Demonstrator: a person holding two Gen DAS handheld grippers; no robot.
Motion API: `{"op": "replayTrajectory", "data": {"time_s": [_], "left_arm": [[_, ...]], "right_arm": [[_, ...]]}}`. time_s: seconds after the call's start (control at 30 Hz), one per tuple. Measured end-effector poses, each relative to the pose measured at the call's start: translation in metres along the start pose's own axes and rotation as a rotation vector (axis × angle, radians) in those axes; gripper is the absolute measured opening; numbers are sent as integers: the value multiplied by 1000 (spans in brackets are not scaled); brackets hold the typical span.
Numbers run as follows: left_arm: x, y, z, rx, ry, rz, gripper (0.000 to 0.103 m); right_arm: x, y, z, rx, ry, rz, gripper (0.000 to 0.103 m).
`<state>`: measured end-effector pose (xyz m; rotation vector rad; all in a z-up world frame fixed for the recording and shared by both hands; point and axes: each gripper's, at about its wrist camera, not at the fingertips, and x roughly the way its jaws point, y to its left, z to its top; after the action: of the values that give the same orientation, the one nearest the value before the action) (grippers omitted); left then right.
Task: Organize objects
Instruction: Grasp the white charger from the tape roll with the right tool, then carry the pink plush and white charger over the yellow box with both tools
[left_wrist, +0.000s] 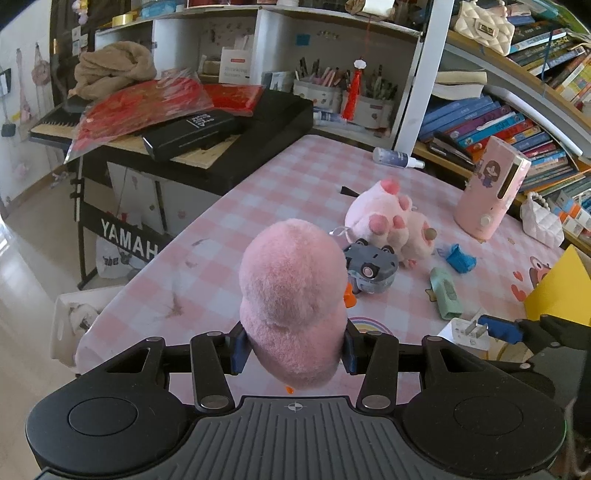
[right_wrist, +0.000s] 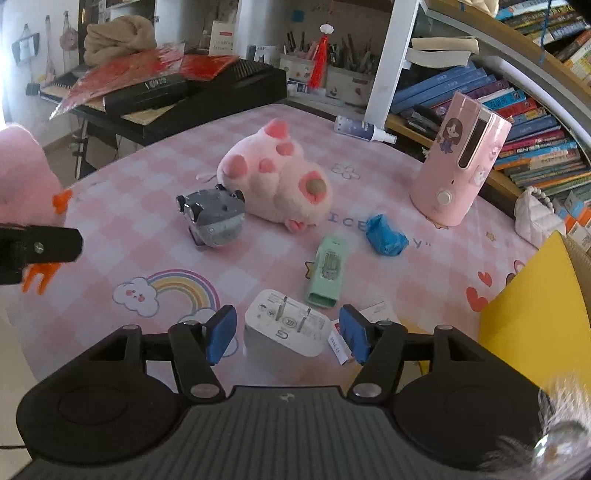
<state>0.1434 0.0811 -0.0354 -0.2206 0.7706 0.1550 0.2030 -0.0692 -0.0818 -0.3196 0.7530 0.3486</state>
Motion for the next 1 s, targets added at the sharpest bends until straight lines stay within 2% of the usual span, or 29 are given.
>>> {"op": "replayTrajectory", "data": {"time_s": [0.2,0.43,0.47,0.67,0.8,1.0], "left_arm": [[-3,-1,2,7,-14,-14,45],[-6,-1,2,12,-21,-24,45],[-7,0,1,9,-24,-25,45],[-20,2,4,12,-63,-35,45],[-32,1,4,25,-86,-61,45],[-49,-1,-7,56,-101,-124,45]], "right_arm": [[2,10,-2,-109,12,-16,52],[2,10,-4,-100,12,8,47],[0,9,-3,-89,0,15,44],[-39,2,15,-13,-156,45,43],[-68,-6,21,53,-208,94,43],[-111,-8,9,107,-244,103,43]]}}
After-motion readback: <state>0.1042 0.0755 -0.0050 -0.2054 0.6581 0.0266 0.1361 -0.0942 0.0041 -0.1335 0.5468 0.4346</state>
